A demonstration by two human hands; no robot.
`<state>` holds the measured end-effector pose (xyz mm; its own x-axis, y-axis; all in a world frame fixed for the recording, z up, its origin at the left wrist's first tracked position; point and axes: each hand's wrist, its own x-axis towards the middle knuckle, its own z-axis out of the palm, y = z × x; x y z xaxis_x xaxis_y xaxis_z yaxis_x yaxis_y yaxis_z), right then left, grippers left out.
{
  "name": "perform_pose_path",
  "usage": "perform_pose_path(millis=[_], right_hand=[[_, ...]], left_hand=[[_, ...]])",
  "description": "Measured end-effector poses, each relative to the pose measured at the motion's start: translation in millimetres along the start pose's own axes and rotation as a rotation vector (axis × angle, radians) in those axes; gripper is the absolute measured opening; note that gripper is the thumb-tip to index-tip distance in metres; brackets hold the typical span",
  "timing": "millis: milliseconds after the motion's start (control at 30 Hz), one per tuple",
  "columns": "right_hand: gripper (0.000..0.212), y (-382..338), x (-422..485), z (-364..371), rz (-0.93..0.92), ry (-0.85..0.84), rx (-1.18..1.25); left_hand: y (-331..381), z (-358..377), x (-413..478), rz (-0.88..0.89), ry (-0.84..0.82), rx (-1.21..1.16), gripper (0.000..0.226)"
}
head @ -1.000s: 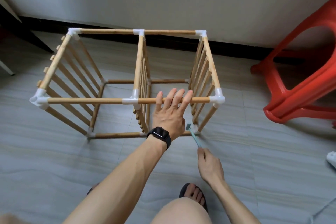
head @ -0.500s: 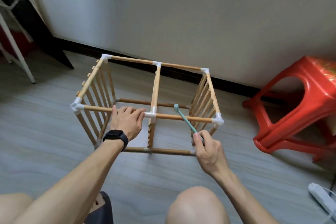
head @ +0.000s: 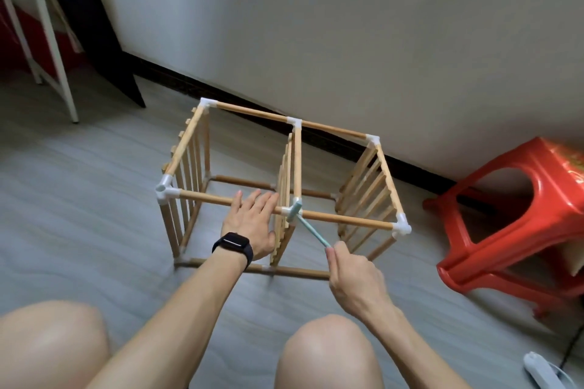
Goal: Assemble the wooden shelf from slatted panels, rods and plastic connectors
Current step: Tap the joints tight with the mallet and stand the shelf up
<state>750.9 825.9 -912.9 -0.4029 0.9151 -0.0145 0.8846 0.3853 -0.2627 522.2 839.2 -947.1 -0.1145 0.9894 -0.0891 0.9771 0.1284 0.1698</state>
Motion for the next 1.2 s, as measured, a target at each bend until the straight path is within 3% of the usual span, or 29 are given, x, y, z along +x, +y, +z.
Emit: perform_pose_path(millis=[100,233,400,567,733,933,1100,1200], right_hand=[[0.031,-3,-1,1,-0.046,0.281,0.217],[0.029,3,0,2,0.037,-0.08,0.009],[0.036,14,3,-9,-0.026,0.152,0.303],[0.039,15,2,-9,-0.056,0.181,0.316],[0.039,25,2,5,-0.02,0.2,0.302],[0.039,28,8,6,-0.021,0.133,0.159],[0.032,11,10,-3,0.01,0.376,0.379],[0.025,7,8,5,-0.033,0.094,0.037]], left_hand=[[-1,1,2,-0.009,0.02,0.0,0.079],[-3,-1,4,0.057,0.03,0.071,0.088],[-32,-42,50,0.281,-0.06,0.337,0.119],[-27,-50,93,0.545,-0.155,0.618,0.121],[-21,-46,113,0.633,-0.182,0.581,0.116],[-22,-38,118,0.636,-0.189,0.319,0.117],[-17,-37,118,0.647,-0.123,0.249,0.109],[-16,-39,115,0.644,-0.094,0.23,0.106]])
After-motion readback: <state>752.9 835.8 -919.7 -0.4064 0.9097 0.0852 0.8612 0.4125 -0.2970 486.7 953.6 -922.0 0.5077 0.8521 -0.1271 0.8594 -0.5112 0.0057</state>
